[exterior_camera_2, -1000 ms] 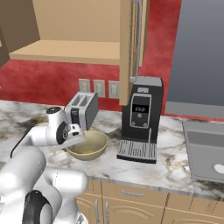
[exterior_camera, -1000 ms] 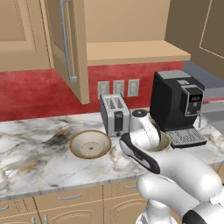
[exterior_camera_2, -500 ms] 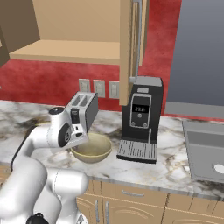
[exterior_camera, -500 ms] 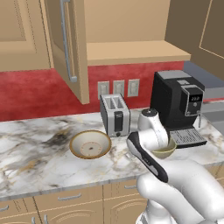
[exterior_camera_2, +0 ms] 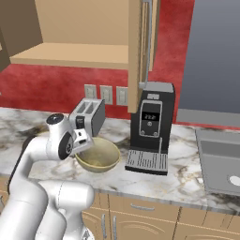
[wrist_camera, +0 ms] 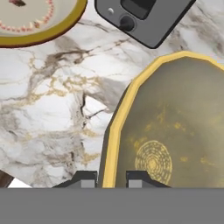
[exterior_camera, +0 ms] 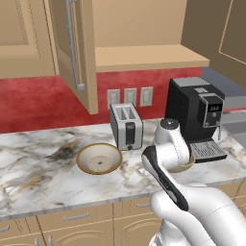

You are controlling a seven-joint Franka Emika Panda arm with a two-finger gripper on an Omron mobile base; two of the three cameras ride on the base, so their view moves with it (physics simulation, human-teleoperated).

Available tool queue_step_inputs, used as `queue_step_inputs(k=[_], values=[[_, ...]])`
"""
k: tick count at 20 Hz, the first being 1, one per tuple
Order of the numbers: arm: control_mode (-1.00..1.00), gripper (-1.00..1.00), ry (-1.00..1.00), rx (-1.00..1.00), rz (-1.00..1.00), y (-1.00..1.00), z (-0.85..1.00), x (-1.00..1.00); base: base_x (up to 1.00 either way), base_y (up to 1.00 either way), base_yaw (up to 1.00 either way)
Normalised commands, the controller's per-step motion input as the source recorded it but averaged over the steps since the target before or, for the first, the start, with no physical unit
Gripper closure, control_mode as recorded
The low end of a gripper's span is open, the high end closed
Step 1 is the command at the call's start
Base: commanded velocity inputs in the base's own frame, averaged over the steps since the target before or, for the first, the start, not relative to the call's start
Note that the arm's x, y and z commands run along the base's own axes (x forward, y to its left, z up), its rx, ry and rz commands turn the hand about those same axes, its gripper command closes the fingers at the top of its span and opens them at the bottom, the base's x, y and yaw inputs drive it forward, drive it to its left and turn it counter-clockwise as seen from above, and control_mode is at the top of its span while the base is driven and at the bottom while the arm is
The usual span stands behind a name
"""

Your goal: Open the cabinet. Pick the bowls from the counter and place them in the cabinet. Then close the cabinet.

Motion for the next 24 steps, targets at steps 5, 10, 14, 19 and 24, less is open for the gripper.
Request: queue_step_inputs(k=[5,10,14,19,24], values=[[-1.00,1.00,-0.02,-0.03,0.04,0.00,0.34,0.00,0.00,0.00,0.00],[-1.00,1.00,0.00,-0.08,0.04,0.06,0.44,0.01,0.00,0.00,0.00],[-1.00,1.00,0.00,-0.09,0.03,0.02,0.65,0.11,0.00,0.00,0.00],[-1.00,1.00,0.00,-0.09,0.01,0.00,0.64,0.01,0.00,0.00,0.00],[-1.00,1.00,0.00,-0.09,0.00,0.00,0.57,0.00,0.00,0.00,0.00]])
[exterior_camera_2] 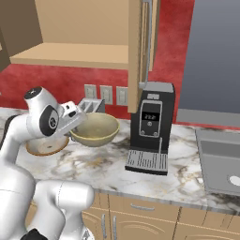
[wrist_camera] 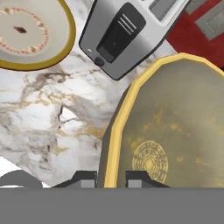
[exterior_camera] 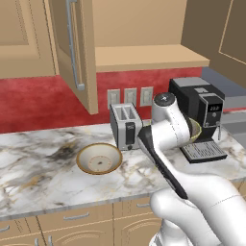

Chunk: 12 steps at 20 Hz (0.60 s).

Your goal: Open the cabinet. Pick the bowls from the counter and place them in the cabinet. Then close the cabinet.

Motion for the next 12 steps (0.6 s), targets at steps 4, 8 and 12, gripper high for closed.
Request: queue_step_inputs(k=[4,8,12], values=[[-1.00,1.00,0.00,-0.09,0.01,0.02,0.51,0.00,0.00,0.00,0.00],[-1.00,1.00,0.00,-0.09,0.03,0.00,0.50,0.00,0.00,0.00,0.00],[-1.00,1.00,-0.04,-0.09,0.06,0.00,0.47,0.00,0.00,0.00,0.00]])
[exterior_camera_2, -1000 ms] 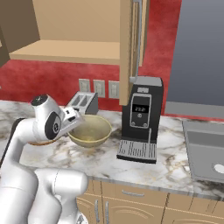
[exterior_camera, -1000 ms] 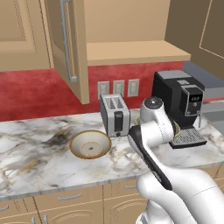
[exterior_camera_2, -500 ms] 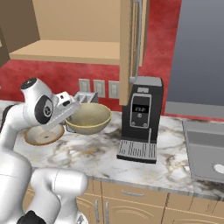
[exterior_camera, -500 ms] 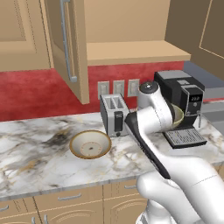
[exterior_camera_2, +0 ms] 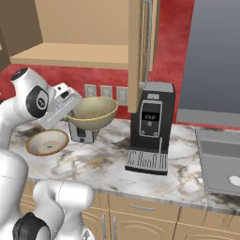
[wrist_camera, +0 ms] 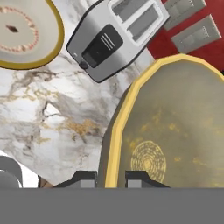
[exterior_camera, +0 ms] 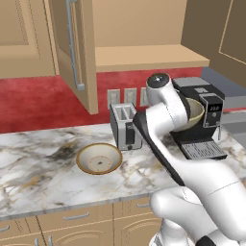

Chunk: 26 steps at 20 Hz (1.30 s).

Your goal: Open the cabinet. Pick the bowls from the counter and place them in the cabinet. Then close the cabinet.

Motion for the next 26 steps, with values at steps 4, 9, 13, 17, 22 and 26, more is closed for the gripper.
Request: queue_step_inputs(k=[4,9,13,17,22,26], values=[[-1.00,1.00,-0.09,-0.09,0.02,0.00,0.43,-0.02,0.00,0.00,0.00],[-1.00,1.00,-0.07,-0.08,0.02,0.00,0.45,-0.03,0.00,0.00,0.00],[-1.00,1.00,-0.06,-0.06,0.01,0.00,0.41,-0.05,0.00,0.00,0.00],[-1.00,1.00,-0.06,-0.05,0.00,0.00,0.38,-0.07,0.00,0.00,0.00],[-1.00,1.00,-0.07,-0.04,0.00,0.00,0.30,-0.06,0.00,0.00,0.00],[-1.00,1.00,-0.12,-0.03,0.02,0.00,0.19,0.00,0.00,0.00,0.00]])
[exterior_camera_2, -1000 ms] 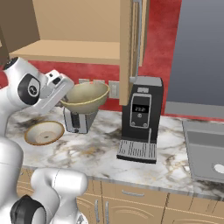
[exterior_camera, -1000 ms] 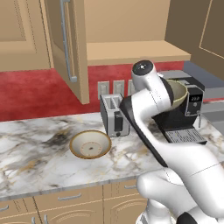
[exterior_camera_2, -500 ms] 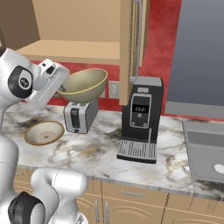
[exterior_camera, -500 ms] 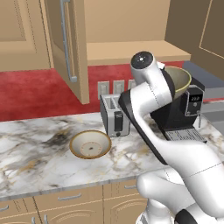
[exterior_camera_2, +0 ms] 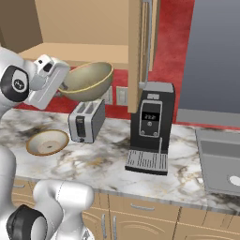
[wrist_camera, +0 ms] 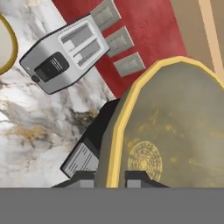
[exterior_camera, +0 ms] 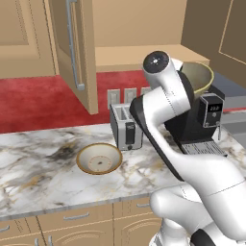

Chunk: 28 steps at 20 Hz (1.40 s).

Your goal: Open the cabinet. Pick the bowls from the counter and place them in the cabinet. Then close the cabinet.

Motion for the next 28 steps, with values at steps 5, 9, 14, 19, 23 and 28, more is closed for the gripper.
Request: queue_step_inputs(k=[5,9,14,19,23,28], values=[[-1.00,1.00,-0.17,-0.02,0.03,0.00,0.21,0.00,0.00,0.00,0.00],[-1.00,1.00,-0.15,-0.01,0.03,-0.02,0.26,0.00,0.00,0.00,0.00],[-1.00,1.00,-0.13,0.00,0.01,-0.05,0.29,0.00,0.00,0.00,0.00],[-1.00,1.00,-0.09,0.00,0.01,-0.08,0.22,0.00,0.00,0.00,0.00],[-1.00,1.00,-0.06,0.00,0.00,-0.06,0.08,0.04,0.00,0.00,0.00],[-1.00,1.00,-0.01,0.00,0.04,0.00,0.00,0.30,0.00,0.00,0.00]])
